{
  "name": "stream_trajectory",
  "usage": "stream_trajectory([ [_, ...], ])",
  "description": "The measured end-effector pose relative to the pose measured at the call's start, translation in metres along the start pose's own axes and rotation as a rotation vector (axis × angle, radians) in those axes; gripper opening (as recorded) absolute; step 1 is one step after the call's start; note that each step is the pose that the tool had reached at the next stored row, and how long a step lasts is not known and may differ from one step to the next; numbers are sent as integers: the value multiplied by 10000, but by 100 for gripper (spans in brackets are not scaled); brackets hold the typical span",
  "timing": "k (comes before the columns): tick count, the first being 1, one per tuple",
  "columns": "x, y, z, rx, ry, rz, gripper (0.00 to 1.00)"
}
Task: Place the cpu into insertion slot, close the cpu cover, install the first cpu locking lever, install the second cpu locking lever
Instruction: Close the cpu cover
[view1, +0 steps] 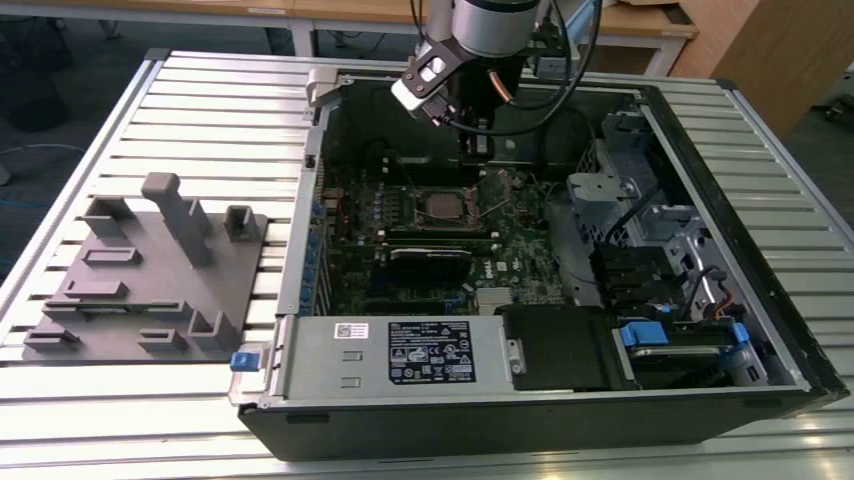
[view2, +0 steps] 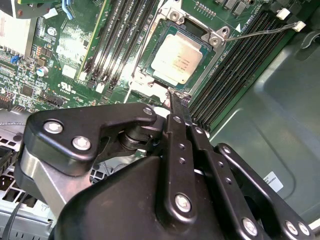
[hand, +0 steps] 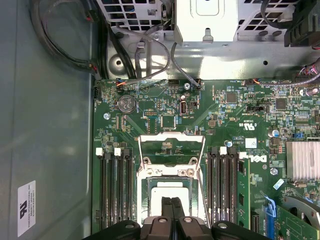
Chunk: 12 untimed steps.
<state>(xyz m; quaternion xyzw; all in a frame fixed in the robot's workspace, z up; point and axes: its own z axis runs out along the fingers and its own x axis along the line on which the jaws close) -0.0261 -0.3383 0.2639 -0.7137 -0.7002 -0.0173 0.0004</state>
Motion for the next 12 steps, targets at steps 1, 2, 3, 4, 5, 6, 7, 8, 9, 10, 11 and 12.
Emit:
stream_trajectory([
  [1, 0, 0, 0, 0, 0, 0, 10],
  [2, 0, 0, 0, 0, 1, 0, 10],
  [3, 0, 0, 0, 0, 0, 0, 10],
  [4, 0, 1, 1, 0, 1, 0, 10],
  [5, 1, 4, 1, 0, 2, -1, 10],
  [6, 1, 8, 2, 0, 1, -2, 10],
  [7, 2, 13, 2, 0, 1, 0, 10],
  [8, 2, 20, 2, 0, 0, 0, 10],
  [9, 3, 28, 3, 0, 0, 0, 10],
  [10, 4, 38, 4, 0, 1, 0, 10],
  [11, 5, 49, 5, 0, 0, 0, 10],
  [12, 6, 62, 5, 0, 0, 0, 10],
])
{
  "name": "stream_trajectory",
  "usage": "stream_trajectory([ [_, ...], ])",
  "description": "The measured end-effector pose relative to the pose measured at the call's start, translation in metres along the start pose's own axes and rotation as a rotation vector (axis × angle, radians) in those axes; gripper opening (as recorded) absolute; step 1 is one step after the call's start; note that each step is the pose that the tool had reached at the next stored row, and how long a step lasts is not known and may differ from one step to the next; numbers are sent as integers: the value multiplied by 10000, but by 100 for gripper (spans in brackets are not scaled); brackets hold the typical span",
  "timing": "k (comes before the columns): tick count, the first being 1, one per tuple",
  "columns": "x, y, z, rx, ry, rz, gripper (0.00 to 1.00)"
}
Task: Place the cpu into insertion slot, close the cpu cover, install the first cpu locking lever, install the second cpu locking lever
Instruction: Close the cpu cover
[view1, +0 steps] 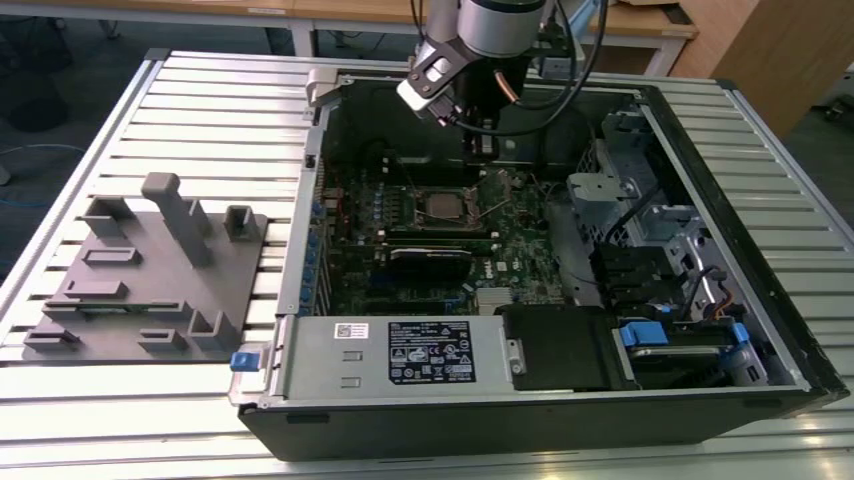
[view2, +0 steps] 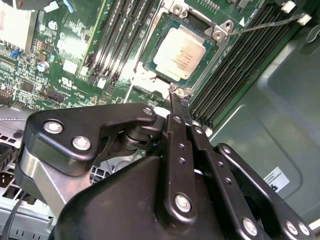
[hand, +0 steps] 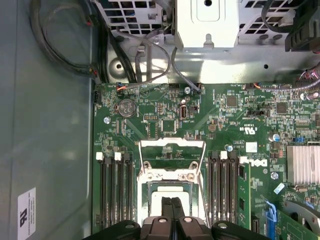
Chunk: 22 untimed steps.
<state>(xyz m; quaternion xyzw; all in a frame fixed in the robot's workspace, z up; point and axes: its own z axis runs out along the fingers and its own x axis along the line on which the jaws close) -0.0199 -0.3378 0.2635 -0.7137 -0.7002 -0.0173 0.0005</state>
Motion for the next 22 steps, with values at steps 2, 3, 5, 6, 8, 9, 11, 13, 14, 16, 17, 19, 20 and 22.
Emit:
stream_trajectory([
  [2, 2, 24, 1, 0, 0, 0, 10],
  [3, 3, 36, 2, 0, 0, 0, 10],
  [5, 4, 61, 4, 0, 0, 1, 10],
  [6, 5, 75, 5, 0, 0, 1, 10],
  [8, 7, 107, 6, 0, 0, 0, 10],
  [9, 9, 123, 7, 0, 1, -1, 10],
  [11, 11, 158, 9, 0, 1, 0, 10],
  [13, 13, 195, 11, 0, 0, 1, 10],
  [14, 15, 216, 12, 0, 0, -1, 10],
  [16, 18, 256, 14, 0, 0, -1, 10],
  [17, 19, 276, 15, 0, 0, 1, 10],
  [19, 22, 316, 17, 0, 0, 0, 10],
  [20, 24, 336, 19, 0, 0, 0, 10],
  [22, 27, 377, 21, 0, 1, 0, 10],
])
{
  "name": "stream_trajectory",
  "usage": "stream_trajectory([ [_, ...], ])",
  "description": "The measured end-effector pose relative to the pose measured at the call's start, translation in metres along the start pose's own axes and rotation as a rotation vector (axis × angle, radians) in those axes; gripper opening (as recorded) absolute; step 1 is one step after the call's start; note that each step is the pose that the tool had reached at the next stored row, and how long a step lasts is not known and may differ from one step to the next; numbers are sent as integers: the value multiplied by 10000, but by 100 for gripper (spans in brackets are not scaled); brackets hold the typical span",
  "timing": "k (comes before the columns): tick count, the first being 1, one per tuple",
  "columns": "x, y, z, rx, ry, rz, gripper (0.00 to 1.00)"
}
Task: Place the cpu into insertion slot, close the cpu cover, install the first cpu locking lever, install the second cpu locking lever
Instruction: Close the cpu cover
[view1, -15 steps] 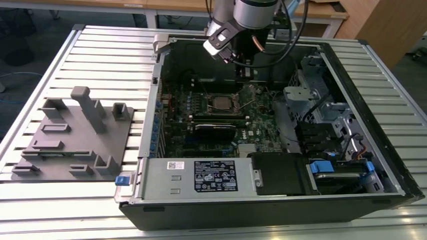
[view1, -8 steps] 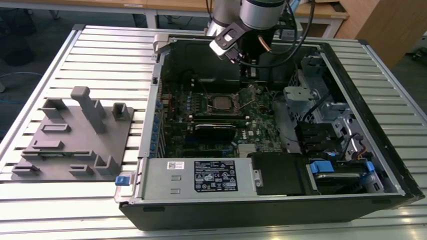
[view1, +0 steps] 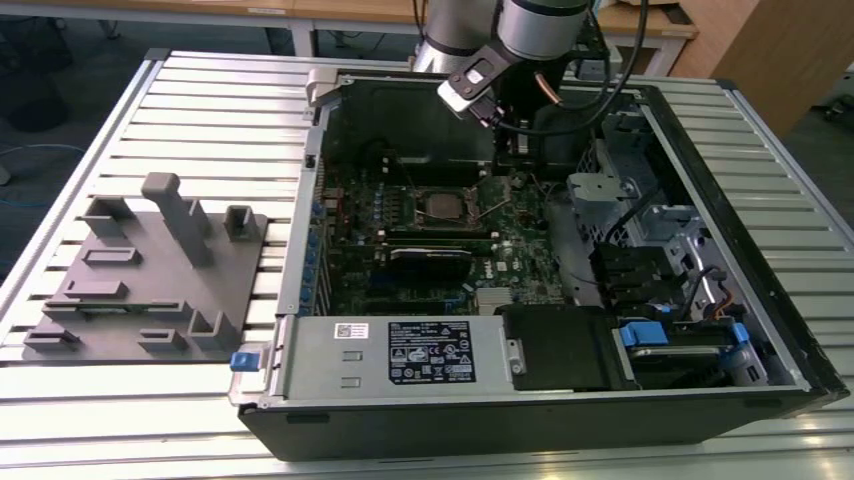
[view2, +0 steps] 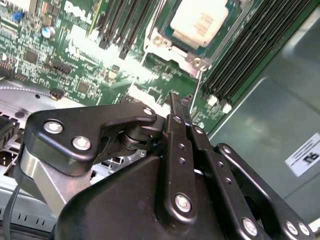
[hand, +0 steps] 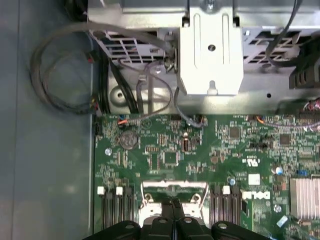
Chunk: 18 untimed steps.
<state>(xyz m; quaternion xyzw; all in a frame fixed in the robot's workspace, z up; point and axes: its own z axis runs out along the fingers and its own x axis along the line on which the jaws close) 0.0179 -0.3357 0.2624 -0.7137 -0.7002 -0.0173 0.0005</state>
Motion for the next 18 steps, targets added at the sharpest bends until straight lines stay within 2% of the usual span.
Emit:
stream_trajectory([
  [9, 15, 178, 14, 0, -6, -1, 10],
  [18, 42, 293, 29, 0, -20, -1, 10],
])
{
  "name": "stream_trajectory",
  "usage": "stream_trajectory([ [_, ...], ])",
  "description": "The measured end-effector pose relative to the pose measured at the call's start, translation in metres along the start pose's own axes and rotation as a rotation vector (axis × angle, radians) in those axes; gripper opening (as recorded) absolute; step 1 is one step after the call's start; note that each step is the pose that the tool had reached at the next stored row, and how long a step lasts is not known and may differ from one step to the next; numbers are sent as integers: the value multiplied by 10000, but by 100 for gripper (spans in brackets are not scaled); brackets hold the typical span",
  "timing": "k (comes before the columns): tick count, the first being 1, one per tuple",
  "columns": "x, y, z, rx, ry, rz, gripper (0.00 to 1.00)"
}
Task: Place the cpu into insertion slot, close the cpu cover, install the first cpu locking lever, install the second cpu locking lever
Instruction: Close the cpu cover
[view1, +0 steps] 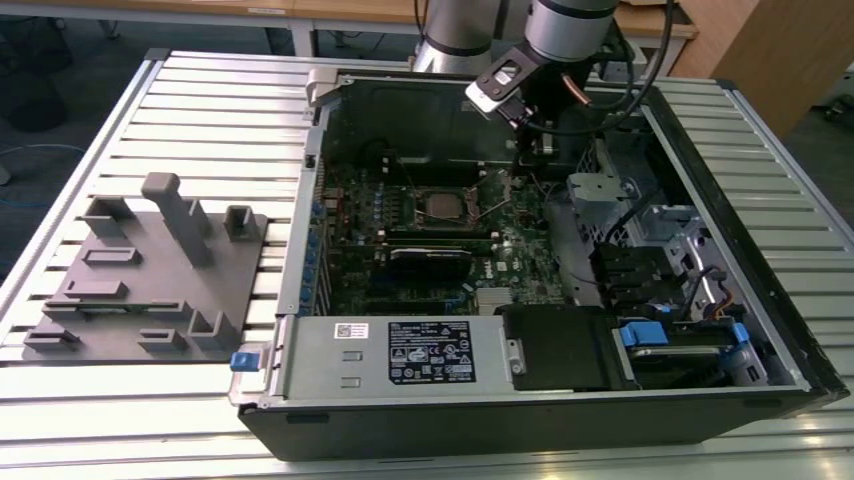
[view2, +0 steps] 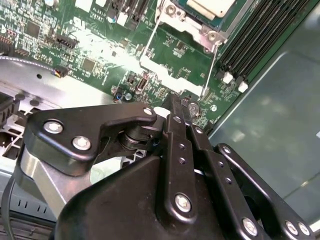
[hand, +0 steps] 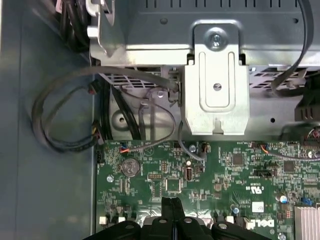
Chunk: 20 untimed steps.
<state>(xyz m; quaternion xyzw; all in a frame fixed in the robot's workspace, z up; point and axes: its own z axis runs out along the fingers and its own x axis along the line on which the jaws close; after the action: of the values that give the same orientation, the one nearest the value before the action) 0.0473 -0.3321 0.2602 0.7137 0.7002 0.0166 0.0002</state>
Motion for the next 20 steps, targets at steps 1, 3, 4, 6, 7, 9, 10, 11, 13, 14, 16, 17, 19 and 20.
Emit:
stream_trajectory([
  [1, 3, 7, 1, 0, 0, 0, 10],
  [3, 6, 11, 1, 0, -1, 1, 10],
  [4, 6, 11, 1, -1, 1, 1, 10],
  [6, 7, 11, 2, -1, 1, 1, 10],
  [7, 7, 11, 1, 0, 0, 0, 10],
  [9, 8, 21, 8, 5, 1, -1, 10],
  [10, 8, 29, 13, 10, 1, 0, 10],
  [11, 7, 35, 17, 15, 0, 1, 10],
  [13, 7, 43, 30, 18, 0, 1, 10],
  [14, 7, 43, 37, 18, 0, 4, 10],
  [16, 7, 44, 55, 18, -1, 12, 10],
  [17, 6, 44, 64, 17, -2, 15, 10],
  [19, 6, 44, 83, 18, -5, 25, 10],
  [20, 6, 44, 94, 17, -8, 29, 10],
])
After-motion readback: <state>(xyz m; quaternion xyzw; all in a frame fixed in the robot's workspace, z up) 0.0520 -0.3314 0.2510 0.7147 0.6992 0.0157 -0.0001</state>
